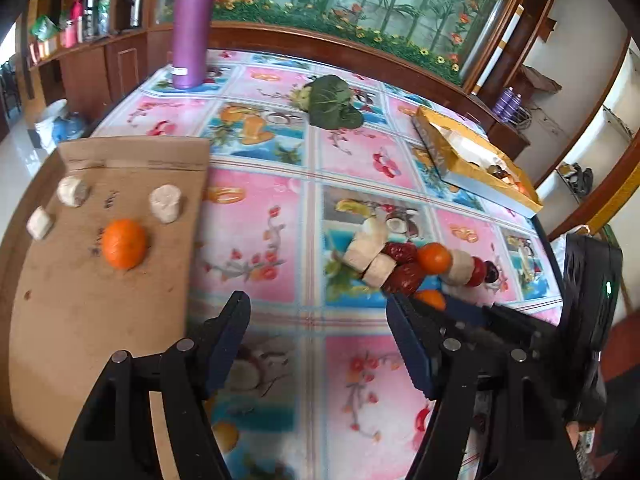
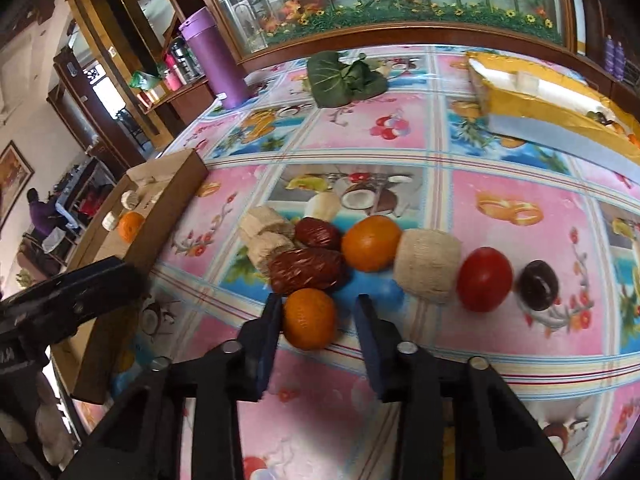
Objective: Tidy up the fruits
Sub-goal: 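Grasp another beige cube with the left tool while the right tool grasps another orange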
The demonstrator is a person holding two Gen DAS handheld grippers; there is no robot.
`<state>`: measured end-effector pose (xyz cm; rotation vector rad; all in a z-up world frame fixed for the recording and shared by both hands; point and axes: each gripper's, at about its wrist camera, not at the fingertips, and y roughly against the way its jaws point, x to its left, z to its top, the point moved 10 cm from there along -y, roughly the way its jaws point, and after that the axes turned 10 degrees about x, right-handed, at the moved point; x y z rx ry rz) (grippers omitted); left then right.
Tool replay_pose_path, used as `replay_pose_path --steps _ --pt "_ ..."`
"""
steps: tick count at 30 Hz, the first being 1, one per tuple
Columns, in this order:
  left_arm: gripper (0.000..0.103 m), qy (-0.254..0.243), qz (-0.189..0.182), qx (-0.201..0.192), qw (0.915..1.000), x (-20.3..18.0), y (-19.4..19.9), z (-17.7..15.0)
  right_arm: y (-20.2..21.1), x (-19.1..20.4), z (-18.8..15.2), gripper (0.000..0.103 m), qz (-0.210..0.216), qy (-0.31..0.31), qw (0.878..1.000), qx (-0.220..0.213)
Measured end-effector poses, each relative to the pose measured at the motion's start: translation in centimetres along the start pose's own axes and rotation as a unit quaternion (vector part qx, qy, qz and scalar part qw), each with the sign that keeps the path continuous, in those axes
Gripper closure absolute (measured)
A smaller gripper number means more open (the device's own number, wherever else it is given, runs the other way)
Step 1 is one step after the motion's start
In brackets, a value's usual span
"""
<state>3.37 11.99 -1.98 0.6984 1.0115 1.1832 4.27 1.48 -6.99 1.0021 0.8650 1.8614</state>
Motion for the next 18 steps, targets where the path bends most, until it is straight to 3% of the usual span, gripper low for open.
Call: replay_pose_path --steps 6,8,11,14,18 --pt "0.034 -0.013 -0.009 0.025 0.9996 -1.8 -4.1 3.3 1.5 -0.6 -1.2 0.073 -0.017 0.007 1.000 -0.017" --pt "0.036 -0.010 -0.014 0.039 0.9991 -2.0 -5.6 3.8 1.7 -1.2 -1.3 0.073 0.001 -0.006 1.000 -0.020" --pt "0.048 -0.014 -0.019 0.062 0.9978 -2.2 -8.0 4.1 2.0 -2.0 -1.3 0.073 0.018 -0.023 0.999 -0.028" --pt "0.075 -0.027 -0.036 0.060 0.9972 -2.7 -7.9 3.8 2.2 -1.9 -1.3 0.073 0.033 -0.028 0.999 -0.031" --pt "0.077 -0.029 -0.001 0.048 0.9984 -1.7 -7.0 3.1 2.2 -1.0 -1.4 0.073 0.033 -0.014 0.999 -0.032"
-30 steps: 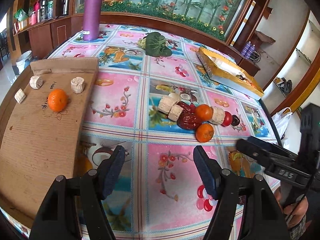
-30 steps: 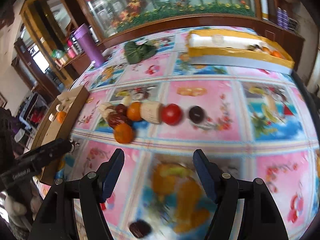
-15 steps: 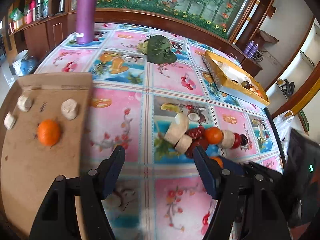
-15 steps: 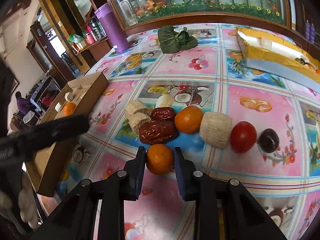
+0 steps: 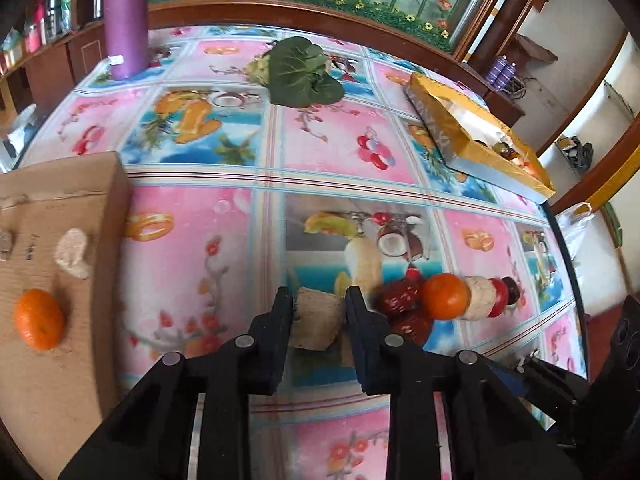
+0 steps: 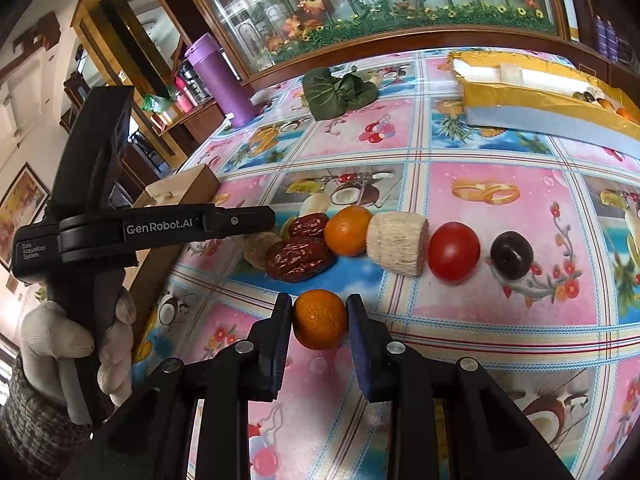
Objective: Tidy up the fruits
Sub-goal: 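Grasp another beige cube with the left tool while the right tool grasps another orange, then place the beige cube and the orange on the cardboard tray and release both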
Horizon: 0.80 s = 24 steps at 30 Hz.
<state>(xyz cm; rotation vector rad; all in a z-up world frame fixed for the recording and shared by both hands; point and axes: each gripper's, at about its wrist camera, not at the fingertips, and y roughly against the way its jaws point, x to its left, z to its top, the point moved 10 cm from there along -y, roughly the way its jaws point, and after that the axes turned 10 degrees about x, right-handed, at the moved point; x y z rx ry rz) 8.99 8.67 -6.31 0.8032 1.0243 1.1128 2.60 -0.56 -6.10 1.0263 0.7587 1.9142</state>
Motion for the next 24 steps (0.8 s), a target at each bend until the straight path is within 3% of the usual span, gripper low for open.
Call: replay_pose_path --steps 9,11,18,24 --pt "0.076 -0.004 0.046 -0.017 0.9988 1.1 0.0 -1.0 -1.0 1.4 -0.5 0.072 -0.031 0.043 0.999 0.006" --pt "0.081 -0.010 0.059 -0.022 0.9979 1.0 0.2 -1.2 -1.5 1.5 -0.6 0.072 -0.036 0.049 0.998 0.013" --pt "0.081 0.016 0.011 -0.050 0.9986 0.4 3.8 -4.1 -1.1 1.3 -0.4 0.073 -0.028 0.045 0.999 -0.001" --pt "0.081 0.036 0.014 -0.088 0.9954 2.3 7.8 -5.9 -0.9 1.6 -0.5 0.073 -0.034 0.051 0.998 -0.006"
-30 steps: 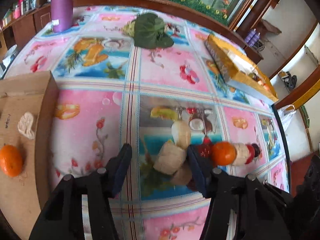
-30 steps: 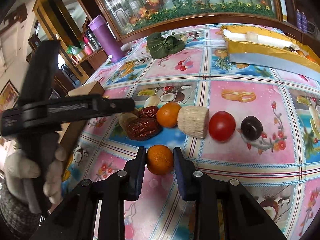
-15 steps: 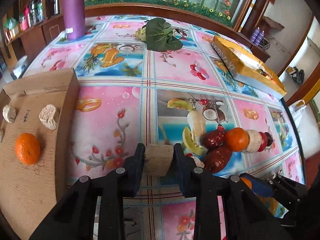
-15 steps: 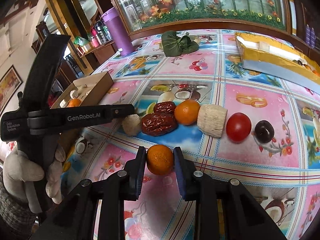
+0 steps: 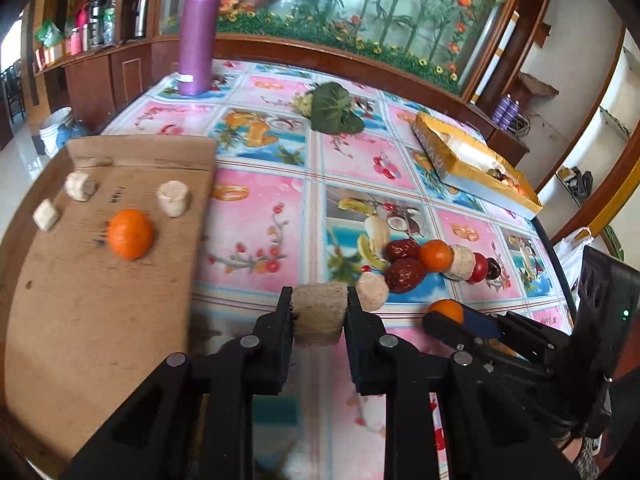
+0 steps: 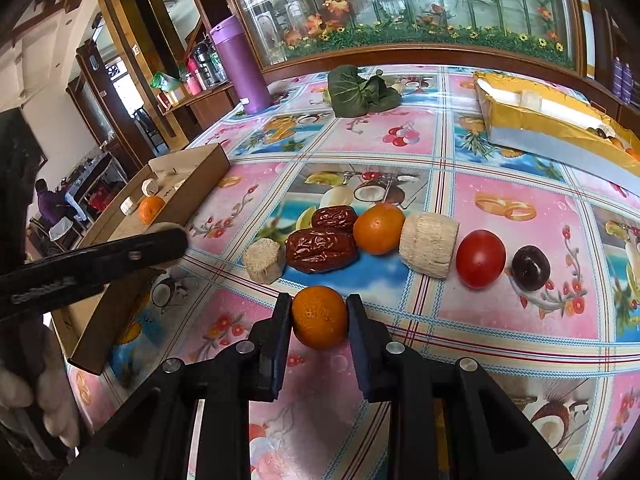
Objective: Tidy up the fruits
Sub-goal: 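Place the beige cube and the orange on the cardboard tray and release both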
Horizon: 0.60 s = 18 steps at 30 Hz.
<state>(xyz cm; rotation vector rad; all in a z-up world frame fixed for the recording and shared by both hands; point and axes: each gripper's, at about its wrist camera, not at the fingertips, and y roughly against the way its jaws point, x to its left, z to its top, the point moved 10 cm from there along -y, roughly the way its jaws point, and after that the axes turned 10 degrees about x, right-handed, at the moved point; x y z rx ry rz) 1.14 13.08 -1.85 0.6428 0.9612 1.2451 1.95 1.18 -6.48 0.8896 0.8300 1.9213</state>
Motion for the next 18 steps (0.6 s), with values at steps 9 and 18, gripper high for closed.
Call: replay_pose_path --steps 9,18 --pt "0.081 0.054 0.038 -0.033 0.9973 7.4 3.4 -0.9 2.1 0.6 0.5 0.073 0.005 -0.016 1.000 0.003" --pt "0.081 0.073 0.101 -0.029 0.9918 15.0 4.7 0.6 2.6 10.3 3.9 0.073 0.031 0.055 0.998 0.006"
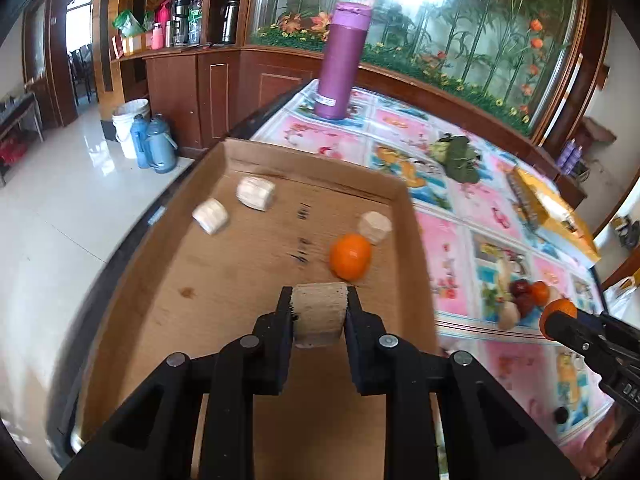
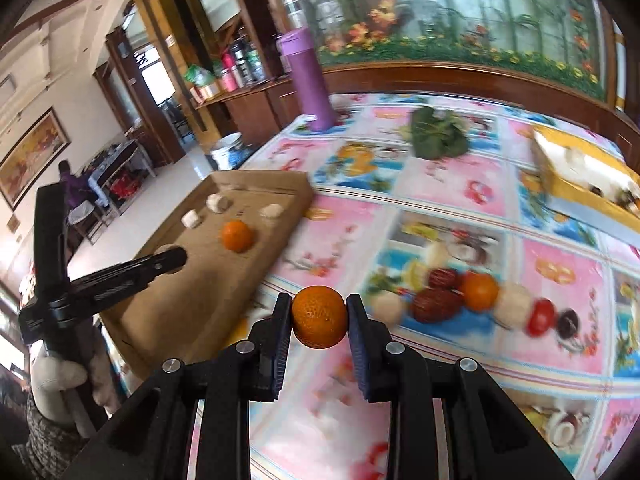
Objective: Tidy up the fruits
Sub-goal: 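Place the beige cube and the orange on the cardboard tray and release both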
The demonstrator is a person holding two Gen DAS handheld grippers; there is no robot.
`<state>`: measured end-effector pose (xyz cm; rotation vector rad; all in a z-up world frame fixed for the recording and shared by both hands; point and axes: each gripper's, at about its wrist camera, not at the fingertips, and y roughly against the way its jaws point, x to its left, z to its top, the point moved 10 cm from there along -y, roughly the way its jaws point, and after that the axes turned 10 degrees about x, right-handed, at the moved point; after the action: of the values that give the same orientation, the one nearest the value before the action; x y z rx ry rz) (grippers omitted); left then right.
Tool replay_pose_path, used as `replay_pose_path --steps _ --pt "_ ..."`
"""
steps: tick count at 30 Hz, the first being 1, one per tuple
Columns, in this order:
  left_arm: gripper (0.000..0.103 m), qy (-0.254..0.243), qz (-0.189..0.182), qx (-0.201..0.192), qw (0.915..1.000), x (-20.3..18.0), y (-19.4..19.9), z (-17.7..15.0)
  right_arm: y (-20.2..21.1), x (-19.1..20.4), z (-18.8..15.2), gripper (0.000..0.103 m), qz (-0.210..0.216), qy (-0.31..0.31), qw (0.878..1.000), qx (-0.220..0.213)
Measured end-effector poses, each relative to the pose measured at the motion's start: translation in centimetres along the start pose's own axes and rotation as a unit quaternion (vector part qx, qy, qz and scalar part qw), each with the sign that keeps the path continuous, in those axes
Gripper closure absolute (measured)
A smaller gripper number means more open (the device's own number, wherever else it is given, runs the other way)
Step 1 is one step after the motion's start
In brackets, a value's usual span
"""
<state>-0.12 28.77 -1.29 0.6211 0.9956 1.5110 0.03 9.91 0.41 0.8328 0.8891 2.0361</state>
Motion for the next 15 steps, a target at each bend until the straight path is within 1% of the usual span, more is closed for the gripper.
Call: replay_pose_path --steps 3,6,8,9,15 --pt "0.081 -0.004 0.034 0.020 0.9992 2.4 -1.3 1.0 -2.5 3.4 1.7 0.073 0.002 0.028 1.000 0.014" --pt "0.081 0.014 0.049 0.046 0.9976 5.0 -3.0 1.5 -5.5 6.4 2.8 0.073 0.011 0.046 0.998 0.032" --pt "0.081 0.032 0.039 0.066 0.9965 6.2 -4.0 1.4 -7.4 8.0 3.3 0.073 0.013 0.055 0.997 0.044" --pt "0.081 0.037 0.034 0.070 0.9963 6.4 -4.3 1.3 -8.4 8.6 3.5 0.073 0.011 0.060 0.997 0.050" --pt "0.079 0.048 0.017 0.063 0.9968 6.6 -3.8 1.2 -12.9 10.3 3.6 0.073 -0.005 0.073 0.994 0.077"
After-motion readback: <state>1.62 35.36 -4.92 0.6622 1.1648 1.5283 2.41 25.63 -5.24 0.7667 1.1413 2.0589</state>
